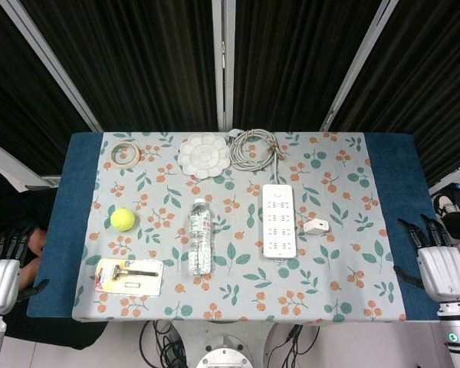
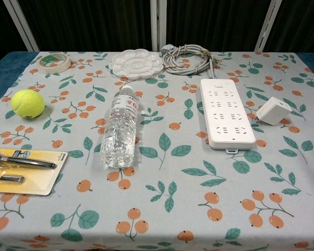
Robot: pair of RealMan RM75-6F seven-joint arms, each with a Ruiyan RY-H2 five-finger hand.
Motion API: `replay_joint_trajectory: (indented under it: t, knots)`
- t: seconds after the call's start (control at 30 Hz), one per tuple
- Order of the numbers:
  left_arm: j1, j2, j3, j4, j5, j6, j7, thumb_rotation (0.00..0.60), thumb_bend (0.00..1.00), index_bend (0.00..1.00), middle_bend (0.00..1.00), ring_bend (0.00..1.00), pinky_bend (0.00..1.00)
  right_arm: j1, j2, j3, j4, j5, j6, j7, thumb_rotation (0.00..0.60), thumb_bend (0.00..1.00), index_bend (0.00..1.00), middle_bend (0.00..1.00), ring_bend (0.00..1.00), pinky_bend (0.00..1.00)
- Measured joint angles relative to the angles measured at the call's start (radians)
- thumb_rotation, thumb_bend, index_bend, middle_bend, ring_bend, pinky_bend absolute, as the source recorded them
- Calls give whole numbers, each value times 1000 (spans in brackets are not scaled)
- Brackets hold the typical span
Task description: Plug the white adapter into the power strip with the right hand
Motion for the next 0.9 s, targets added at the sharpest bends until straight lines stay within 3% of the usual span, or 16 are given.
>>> replay_joint_trajectory:
  t: [0.5, 0.73, 0.9]
  knots:
    - [-3, -9, -2, 3, 2, -9, -1, 600, 83, 55, 48, 0, 0, 44, -4, 7, 7, 17, -81, 17, 600, 82, 133, 211, 36, 88]
    - [0, -14, 1, 6, 2, -12, -6, 600, 83, 61, 48, 0, 0, 142, -34, 40, 52, 80, -253, 76, 600, 101, 225, 245, 36, 88]
    - [-2, -13, 1, 0, -4, -24, -2, 600, 83, 67, 48, 0, 0, 229, -106, 66, 122, 143, -395, 112, 600, 119, 261, 267, 40, 88]
